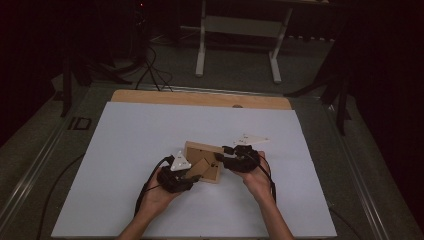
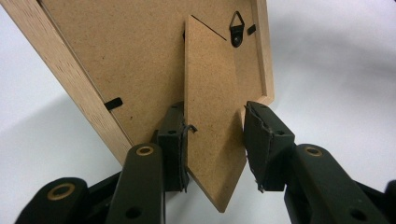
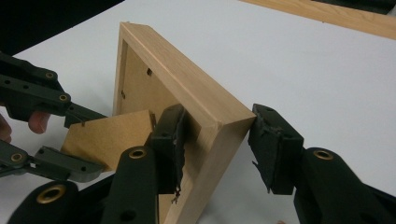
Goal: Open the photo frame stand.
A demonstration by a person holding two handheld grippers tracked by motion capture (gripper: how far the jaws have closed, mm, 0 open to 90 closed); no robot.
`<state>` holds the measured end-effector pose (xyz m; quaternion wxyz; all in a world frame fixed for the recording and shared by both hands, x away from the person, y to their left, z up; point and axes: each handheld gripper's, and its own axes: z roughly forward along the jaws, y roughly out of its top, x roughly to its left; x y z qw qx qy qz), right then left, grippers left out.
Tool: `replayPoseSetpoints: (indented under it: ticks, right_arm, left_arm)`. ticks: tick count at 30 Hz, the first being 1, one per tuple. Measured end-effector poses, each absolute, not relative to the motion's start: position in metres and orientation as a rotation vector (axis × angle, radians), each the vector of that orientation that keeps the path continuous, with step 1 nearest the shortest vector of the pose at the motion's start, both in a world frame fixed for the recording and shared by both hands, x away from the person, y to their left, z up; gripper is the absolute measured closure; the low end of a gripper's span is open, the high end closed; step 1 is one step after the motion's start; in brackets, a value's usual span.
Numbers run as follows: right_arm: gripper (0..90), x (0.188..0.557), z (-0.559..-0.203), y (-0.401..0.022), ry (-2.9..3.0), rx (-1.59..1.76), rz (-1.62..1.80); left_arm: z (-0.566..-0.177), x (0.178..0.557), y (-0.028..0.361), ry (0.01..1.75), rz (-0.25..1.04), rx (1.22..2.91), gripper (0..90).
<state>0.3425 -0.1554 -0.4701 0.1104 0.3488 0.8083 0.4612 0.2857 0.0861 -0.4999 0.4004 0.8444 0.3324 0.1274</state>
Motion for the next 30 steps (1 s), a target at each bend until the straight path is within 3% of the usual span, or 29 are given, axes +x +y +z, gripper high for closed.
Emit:
replayPoseSetpoints:
  ticks: [30]
  right_arm:
    - [56.1, 0.337, -0.463, -0.146, 2.314, 0.934, 1.278]
  left_arm:
    - [-0.506, 0.304, 0.084, 0.859, 0.375, 2.157, 63.2]
